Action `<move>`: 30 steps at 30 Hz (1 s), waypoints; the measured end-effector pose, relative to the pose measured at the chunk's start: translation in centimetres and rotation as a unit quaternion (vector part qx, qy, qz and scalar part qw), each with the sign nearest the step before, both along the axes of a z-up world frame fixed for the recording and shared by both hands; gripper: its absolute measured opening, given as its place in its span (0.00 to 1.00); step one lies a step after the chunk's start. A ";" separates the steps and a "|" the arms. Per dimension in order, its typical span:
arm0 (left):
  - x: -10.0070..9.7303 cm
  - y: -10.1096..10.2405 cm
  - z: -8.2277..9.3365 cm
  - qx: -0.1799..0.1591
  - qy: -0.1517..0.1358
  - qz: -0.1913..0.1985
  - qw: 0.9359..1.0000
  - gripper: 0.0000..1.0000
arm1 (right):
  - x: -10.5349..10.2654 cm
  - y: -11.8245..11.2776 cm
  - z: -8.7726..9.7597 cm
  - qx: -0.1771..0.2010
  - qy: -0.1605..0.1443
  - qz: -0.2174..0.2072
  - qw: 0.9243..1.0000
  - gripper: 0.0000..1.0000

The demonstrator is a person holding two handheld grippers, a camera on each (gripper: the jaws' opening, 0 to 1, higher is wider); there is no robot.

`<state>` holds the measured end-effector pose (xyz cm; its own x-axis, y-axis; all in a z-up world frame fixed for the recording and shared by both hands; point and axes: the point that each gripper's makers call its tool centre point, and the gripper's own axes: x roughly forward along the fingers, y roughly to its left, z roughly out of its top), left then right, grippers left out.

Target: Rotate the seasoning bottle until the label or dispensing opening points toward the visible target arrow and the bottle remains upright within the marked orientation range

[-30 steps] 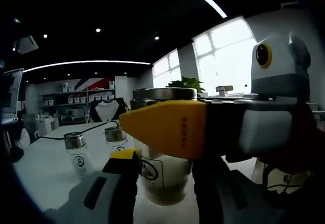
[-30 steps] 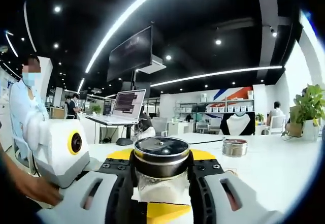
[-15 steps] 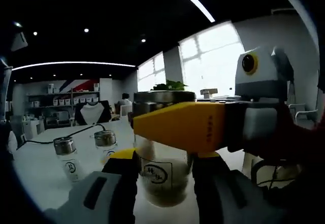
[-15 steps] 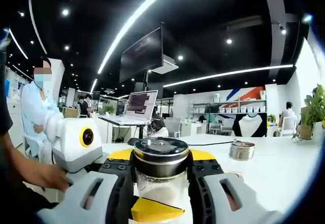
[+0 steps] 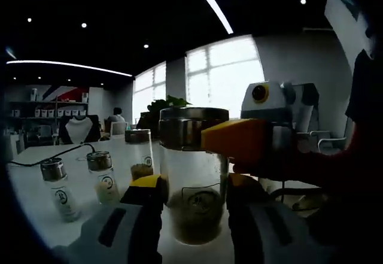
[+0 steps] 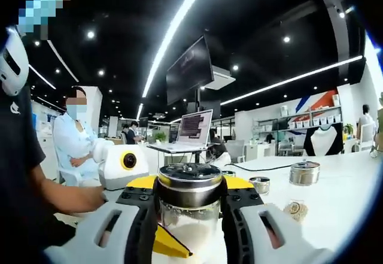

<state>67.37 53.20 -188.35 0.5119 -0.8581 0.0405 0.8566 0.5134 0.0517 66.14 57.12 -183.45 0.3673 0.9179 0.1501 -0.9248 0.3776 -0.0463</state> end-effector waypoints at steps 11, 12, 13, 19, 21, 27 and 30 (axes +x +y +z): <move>-0.2 -0.2 -0.1 0.010 -0.002 0.007 1.000 0.43 | -0.3 0.3 0.0 -0.010 -0.015 0.002 1.000 0.38; 0.0 -0.1 -0.1 0.009 0.000 0.013 1.000 0.43 | -0.2 0.4 -0.1 -0.013 -0.016 -0.004 1.000 0.38; 0.2 0.0 -0.1 0.008 0.002 0.019 1.000 0.43 | 0.0 0.4 -0.1 -0.015 -0.019 -0.011 1.000 0.38; 1.9 0.9 0.3 0.012 -0.022 0.102 0.994 0.43 | 1.4 0.3 0.5 -0.004 -0.032 -0.068 0.997 0.38; 2.1 1.1 0.5 0.013 -0.026 0.122 0.992 0.43 | 1.7 0.2 0.7 0.008 -0.026 -0.079 0.997 0.38; 2.9 1.5 0.0 0.022 -0.030 0.165 0.986 0.43 | 2.6 0.4 0.1 -0.003 -0.019 -0.122 0.992 0.38; 3.3 1.6 -0.3 0.021 -0.025 0.180 0.983 0.43 | 3.0 0.5 -0.2 -0.012 -0.015 -0.148 0.989 0.38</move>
